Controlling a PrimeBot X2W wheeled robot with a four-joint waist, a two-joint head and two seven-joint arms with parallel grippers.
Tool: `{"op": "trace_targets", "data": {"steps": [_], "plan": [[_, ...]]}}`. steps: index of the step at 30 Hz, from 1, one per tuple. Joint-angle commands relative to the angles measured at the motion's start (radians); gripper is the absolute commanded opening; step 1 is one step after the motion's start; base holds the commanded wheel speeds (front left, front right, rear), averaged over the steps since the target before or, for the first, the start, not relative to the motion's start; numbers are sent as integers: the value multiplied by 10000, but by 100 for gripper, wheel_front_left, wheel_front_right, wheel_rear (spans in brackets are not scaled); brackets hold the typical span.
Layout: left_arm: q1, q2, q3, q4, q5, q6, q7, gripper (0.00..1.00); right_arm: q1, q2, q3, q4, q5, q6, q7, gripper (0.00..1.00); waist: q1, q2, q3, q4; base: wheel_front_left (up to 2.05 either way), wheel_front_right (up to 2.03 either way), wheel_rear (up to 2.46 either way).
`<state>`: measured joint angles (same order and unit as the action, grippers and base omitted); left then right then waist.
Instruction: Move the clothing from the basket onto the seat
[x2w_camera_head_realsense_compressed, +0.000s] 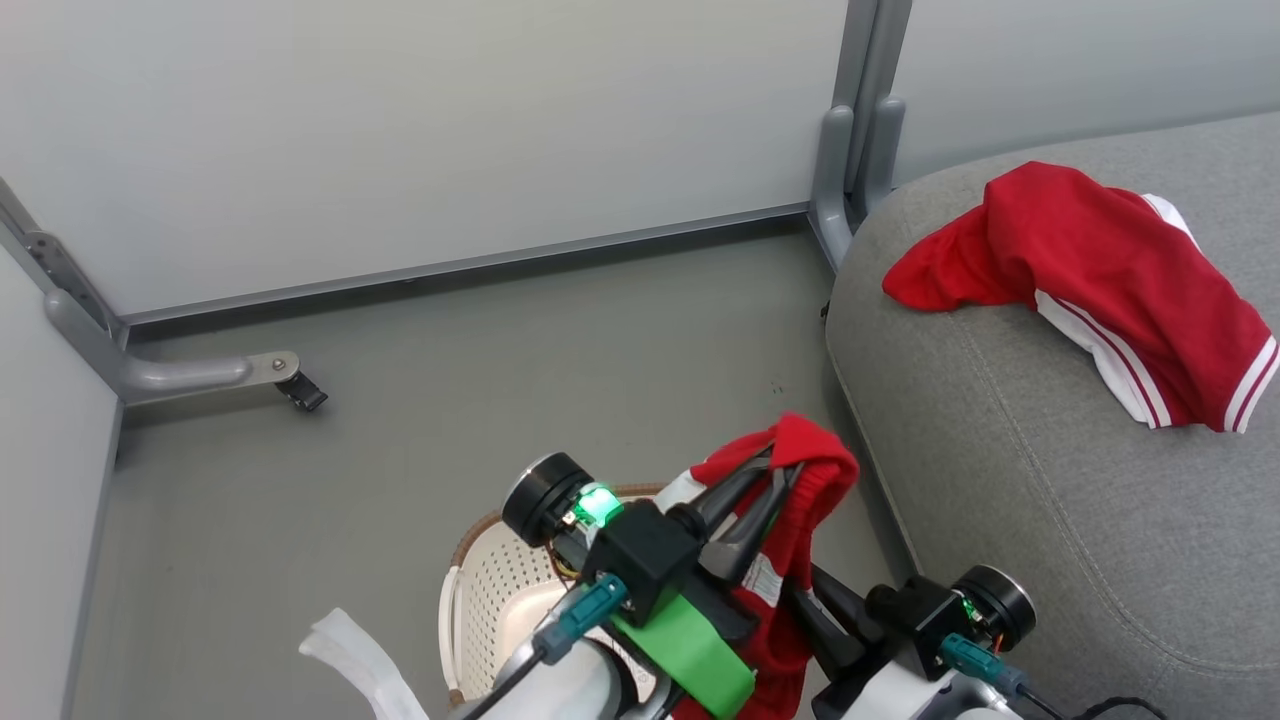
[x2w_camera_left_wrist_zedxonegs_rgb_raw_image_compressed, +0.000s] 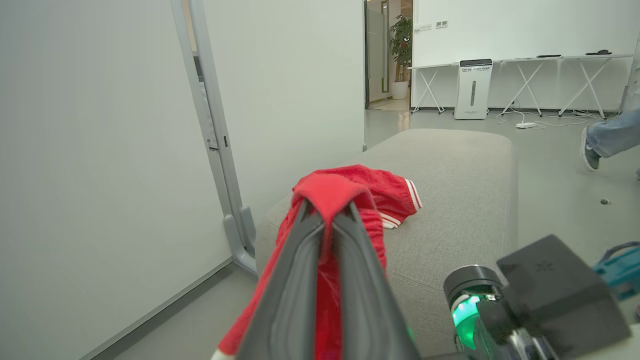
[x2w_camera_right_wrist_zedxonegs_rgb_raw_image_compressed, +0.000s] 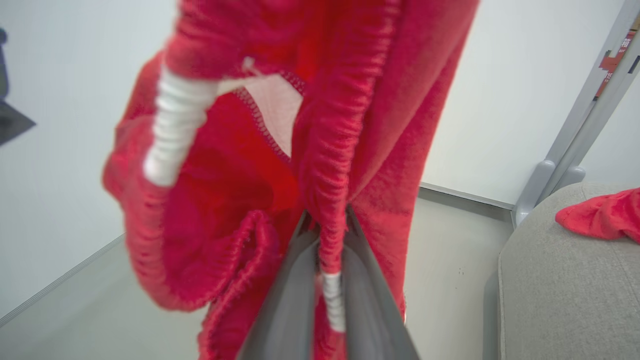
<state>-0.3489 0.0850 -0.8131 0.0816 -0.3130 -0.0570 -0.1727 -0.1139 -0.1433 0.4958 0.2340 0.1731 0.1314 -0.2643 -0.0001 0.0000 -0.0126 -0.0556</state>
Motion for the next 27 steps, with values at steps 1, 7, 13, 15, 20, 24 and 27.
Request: {"op": "trace_targets", "data": {"steps": [1, 7, 13, 15, 20, 24, 27], "plan": [[110, 82, 122, 82, -153, 106, 15, 0, -90, -42, -23, 12, 109, -14, 0, 0, 1, 0, 47, 21, 0, 0, 0], [256, 180, 260, 316, -359, 228, 103, 100, 59, -29, -157, 5, 313, -14, 0, 0, 1, 0, 130, 126, 0, 0, 0], [334, 267, 303, 405, -435, 307, 57, 100, 101, 42, -302, -26, 377, -14, 0, 0, 1, 0, 170, 168, 0, 0, 0], [355, 297, 320, 424, -445, 340, 23, 100, 88, 38, -359, -29, 385, -14, 0, 0, 1, 0, 171, 160, 0, 0, 0], [441, 431, 443, 475, -480, 486, -78, 100, 104, 39, -726, -181, 390, -14, 0, 0, 1, 0, 201, 39, 0, 0, 0], [546, 535, 539, 455, -492, 649, -175, 100, 141, -104, -1127, -517, 272, -14, 0, 0, 1, 0, 347, -293, 0, 0, 0], [553, 699, 593, 450, -372, 737, -234, 100, 131, -209, -1445, -892, 211, -13, 0, 0, 1, 0, 606, -706, 0, 0, 0]]}}
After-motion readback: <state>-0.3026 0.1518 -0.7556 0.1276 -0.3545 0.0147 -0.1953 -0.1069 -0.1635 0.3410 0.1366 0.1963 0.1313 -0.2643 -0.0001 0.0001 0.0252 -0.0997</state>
